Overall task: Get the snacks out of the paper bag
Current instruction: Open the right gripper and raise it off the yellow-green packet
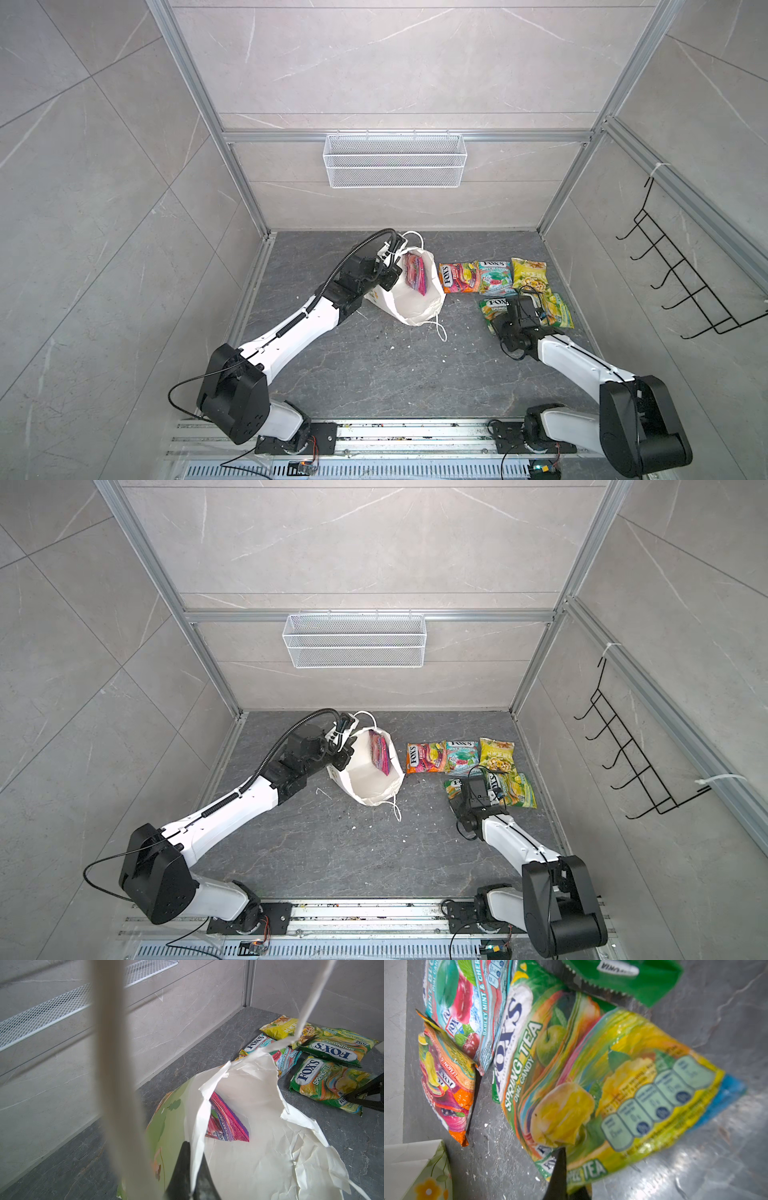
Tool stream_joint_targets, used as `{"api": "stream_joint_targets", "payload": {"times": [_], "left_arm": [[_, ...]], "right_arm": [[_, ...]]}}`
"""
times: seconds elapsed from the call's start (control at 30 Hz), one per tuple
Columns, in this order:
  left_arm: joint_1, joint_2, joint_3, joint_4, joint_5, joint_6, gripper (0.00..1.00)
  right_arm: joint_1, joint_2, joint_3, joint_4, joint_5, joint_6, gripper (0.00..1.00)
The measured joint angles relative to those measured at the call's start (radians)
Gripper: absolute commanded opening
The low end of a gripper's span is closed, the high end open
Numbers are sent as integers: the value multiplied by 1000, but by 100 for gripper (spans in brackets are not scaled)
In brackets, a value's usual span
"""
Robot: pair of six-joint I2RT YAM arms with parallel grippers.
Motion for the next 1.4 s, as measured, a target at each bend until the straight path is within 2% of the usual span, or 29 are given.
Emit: {"api": "stream_joint_targets", "payload": {"times": [0.1, 0.27, 0.33, 0.5, 0.57, 0.63, 0.67, 0.73, 0.77, 0.87, 1.0, 1.17, 1.4], "left_arm": [[0, 0, 0, 0, 0, 0, 0], [0, 0, 0, 0, 0, 0, 0], [0, 0, 0, 0, 0, 0, 0], [0, 0, 0, 0, 2, 0, 0], [0, 0, 0, 1, 3, 0, 0], [0, 0, 0, 2, 4, 0, 0], [0, 0, 0, 2, 5, 0, 0], [0, 0, 0, 3, 8, 0, 0], [0, 0, 0, 3, 8, 0, 0], [0, 0, 0, 3, 8, 0, 0], [0, 0, 0, 2, 8, 0, 0], [0, 0, 0, 2, 8, 0, 0], [0, 0, 0, 2, 8, 0, 0]], "right_arm": [[0, 6, -7, 11, -3, 16, 16], [-2, -2, -7, 8, -9, 13, 45], [-2, -24, -7, -5, -8, 14, 50], [-2, -128, 3, -98, -2, 13, 52], [-2, -188, 10, -146, 6, 13, 51], [-2, -251, 16, -174, 8, -7, 44], [-2, -274, 21, -173, 3, -27, 35], [-2, -280, 30, -138, -34, -98, 7], [-1, -254, 51, -127, -64, -137, 0], [21, -101, 182, -138, -130, -257, 0], [81, 117, 370, -174, -144, -401, 0], [89, 227, 388, -221, -122, -489, 0], [85, 295, 386, -227, -102, -525, 0]]}}
